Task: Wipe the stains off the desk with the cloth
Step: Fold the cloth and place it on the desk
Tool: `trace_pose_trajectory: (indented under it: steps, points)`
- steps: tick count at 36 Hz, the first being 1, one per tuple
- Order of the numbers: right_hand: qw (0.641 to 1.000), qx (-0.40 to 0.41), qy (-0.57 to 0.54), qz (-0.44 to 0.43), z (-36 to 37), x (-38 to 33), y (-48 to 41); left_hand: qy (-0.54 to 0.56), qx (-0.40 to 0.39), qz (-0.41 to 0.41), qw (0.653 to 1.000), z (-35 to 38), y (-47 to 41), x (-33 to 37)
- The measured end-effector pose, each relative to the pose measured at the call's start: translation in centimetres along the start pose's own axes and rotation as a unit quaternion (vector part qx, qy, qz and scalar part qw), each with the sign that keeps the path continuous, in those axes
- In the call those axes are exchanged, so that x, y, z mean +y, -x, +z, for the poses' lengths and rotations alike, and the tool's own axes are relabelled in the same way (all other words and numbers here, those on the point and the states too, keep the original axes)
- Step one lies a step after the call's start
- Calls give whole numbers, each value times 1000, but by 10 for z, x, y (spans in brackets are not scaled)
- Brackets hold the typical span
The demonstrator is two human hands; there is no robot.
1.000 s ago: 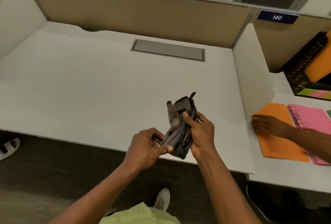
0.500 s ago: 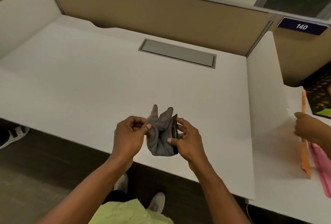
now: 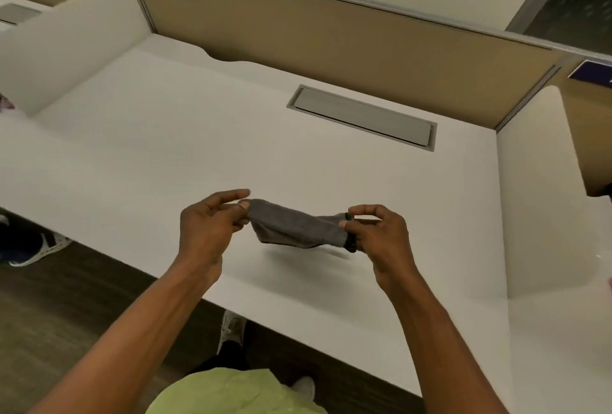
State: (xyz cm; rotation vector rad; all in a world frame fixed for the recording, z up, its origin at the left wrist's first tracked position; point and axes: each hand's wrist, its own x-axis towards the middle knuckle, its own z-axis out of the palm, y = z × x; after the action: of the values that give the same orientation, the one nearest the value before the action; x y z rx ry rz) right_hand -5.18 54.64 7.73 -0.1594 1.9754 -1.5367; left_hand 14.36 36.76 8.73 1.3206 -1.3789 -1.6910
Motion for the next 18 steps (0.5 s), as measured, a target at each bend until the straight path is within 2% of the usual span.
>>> trace_pose_trajectory:
  steps: [4,9,14,18]
  points:
    - [999,-30,4,-22,27,-30,-24,-4,-6,2,1000,-14,-35,19]
    - [996,-83,9,-33,71,-75,-61,-36,-30,47,998,-32,-92,48]
    - [997,-70,-24,-17,127,-116,-118,-73,-78,88,990,-51,-164,85]
    - [996,-61,-53,-43,177,-152,-166,-128,-89,145,977,-59,-233,117]
